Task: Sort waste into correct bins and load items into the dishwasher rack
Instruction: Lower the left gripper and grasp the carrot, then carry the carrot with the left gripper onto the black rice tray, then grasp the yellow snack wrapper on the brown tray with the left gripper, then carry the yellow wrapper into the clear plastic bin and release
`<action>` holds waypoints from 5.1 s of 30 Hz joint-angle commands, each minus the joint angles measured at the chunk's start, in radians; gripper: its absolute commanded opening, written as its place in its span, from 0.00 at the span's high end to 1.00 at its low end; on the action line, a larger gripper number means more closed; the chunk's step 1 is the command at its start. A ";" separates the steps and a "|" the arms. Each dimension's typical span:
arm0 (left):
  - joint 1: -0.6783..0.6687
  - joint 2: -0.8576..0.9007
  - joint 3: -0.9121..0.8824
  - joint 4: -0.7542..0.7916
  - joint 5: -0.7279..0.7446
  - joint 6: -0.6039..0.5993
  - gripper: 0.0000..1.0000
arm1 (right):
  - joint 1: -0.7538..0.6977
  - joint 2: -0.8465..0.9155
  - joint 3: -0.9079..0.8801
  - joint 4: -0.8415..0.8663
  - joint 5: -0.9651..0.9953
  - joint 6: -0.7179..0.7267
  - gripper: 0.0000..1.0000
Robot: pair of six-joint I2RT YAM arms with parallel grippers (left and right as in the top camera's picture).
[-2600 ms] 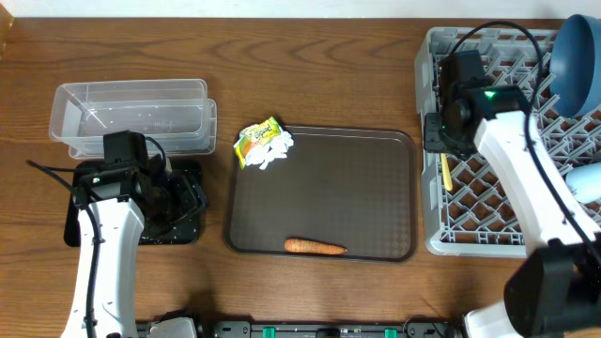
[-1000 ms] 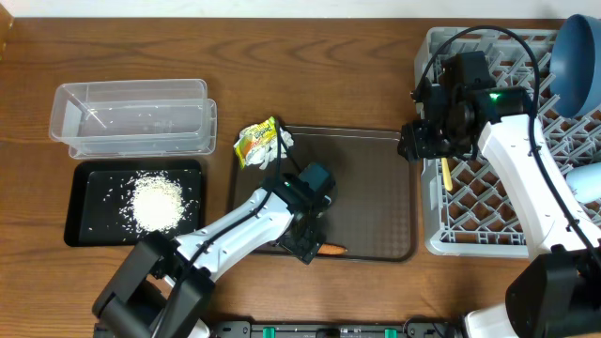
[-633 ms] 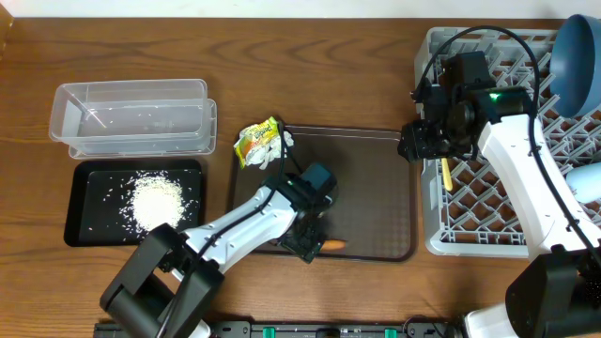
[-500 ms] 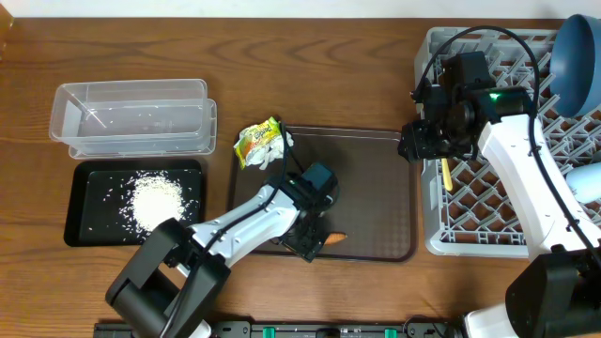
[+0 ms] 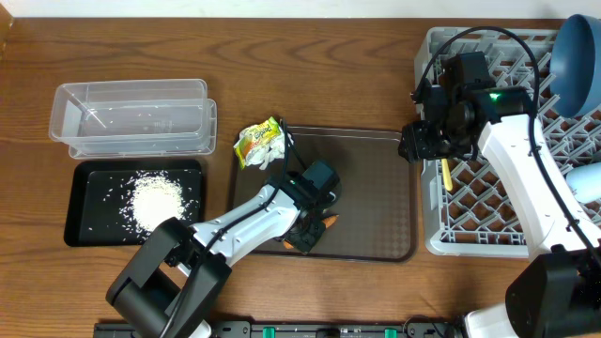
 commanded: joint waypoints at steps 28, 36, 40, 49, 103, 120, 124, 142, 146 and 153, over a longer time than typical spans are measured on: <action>0.265 -0.288 0.022 -0.054 -0.087 -0.072 0.82 | 0.013 0.010 -0.002 -0.013 -0.003 -0.018 0.44; 0.629 -0.468 0.022 -0.072 -0.087 -0.131 0.81 | 0.013 0.010 -0.002 -0.013 -0.003 -0.019 0.44; 0.805 -0.467 0.022 -0.066 -0.087 -0.192 0.81 | 0.013 0.010 -0.002 -0.012 -0.003 -0.019 0.44; 1.104 -0.356 0.021 -0.066 -0.087 -0.338 0.81 | 0.013 0.010 -0.002 -0.016 0.001 -0.019 0.44; 0.765 -0.404 0.041 0.208 0.164 -0.103 0.29 | 0.013 0.010 -0.002 -0.031 0.004 -0.019 0.44; 0.613 -0.063 0.041 0.303 0.097 -0.104 0.31 | 0.013 0.010 -0.002 -0.031 0.004 -0.018 0.44; 0.613 -0.062 0.042 0.326 0.141 -0.104 0.38 | 0.013 0.010 -0.002 -0.031 0.004 -0.018 0.44; 0.615 -0.070 0.042 0.354 0.134 -0.103 0.94 | 0.013 0.010 -0.002 -0.053 0.008 -0.019 0.45; 0.618 -0.142 0.043 0.360 0.130 -0.104 0.94 | 0.013 0.010 -0.002 -0.057 0.019 -0.018 0.46; 0.684 -0.325 0.047 0.449 -0.070 -0.105 0.91 | 0.007 0.010 -0.002 -0.058 0.019 -0.014 0.47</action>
